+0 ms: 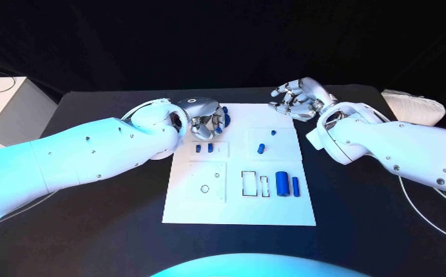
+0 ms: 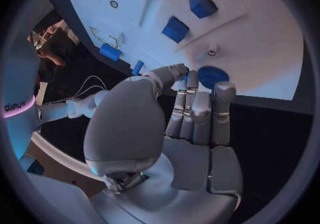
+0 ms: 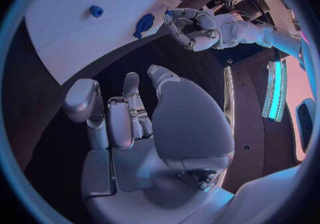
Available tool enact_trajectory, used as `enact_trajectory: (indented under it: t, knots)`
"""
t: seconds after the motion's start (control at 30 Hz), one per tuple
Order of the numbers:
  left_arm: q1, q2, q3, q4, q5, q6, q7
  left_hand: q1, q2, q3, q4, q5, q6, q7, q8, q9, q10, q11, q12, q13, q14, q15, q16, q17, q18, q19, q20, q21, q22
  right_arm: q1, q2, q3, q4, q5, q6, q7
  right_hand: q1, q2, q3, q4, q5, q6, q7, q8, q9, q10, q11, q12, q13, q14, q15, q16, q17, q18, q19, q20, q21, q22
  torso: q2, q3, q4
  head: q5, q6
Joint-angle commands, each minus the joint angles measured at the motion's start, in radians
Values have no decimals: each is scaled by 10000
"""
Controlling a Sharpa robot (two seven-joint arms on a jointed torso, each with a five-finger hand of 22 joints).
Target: Assemble the parts on the task board
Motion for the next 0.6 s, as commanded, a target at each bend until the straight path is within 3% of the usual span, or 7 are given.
enact_trajectory:
  t: [0.03,0.3,0.6]
  knots:
    - [8,-239,77,271,557,-87,187,-83,6,-12,-23,-10,73,1,-15,65,91,5,-72,3,58,20,41,-7,-125,71,-5,42,9,-5,-5,1,3,-35,78,103,-25,-89,66,7,49,72,31,36,16,-44,8,-37,-9,140,-72,-29,17,162,-47,-23,-36,-7,-1,5,1,12,7]
    - [12,-794,188,432,1301,721,407,-285,-66,-148,93,-25,100,-9,-100,77,125,17,-239,-15,47,42,47,-32,-118,14,13,-11,-48,-19,-25,1,-9,-36,92,92,-25,-89,66,7,49,72,31,36,16,-44,8,-37,-9,140,-72,-29,17,162,-47,-23,-36,-7,6,11,0,13,0]
    - [7,-862,190,142,973,896,348,-265,-48,-148,88,-11,109,-20,-119,81,147,3,-274,-16,61,38,64,11,-125,38,14,1,-18,-43,-20,1,-13,-36,91,94,-25,-89,66,7,49,72,31,36,16,-44,8,-37,-9,140,-72,-29,17,162,-47,-23,-36,-7,11,22,-29,62,-4]
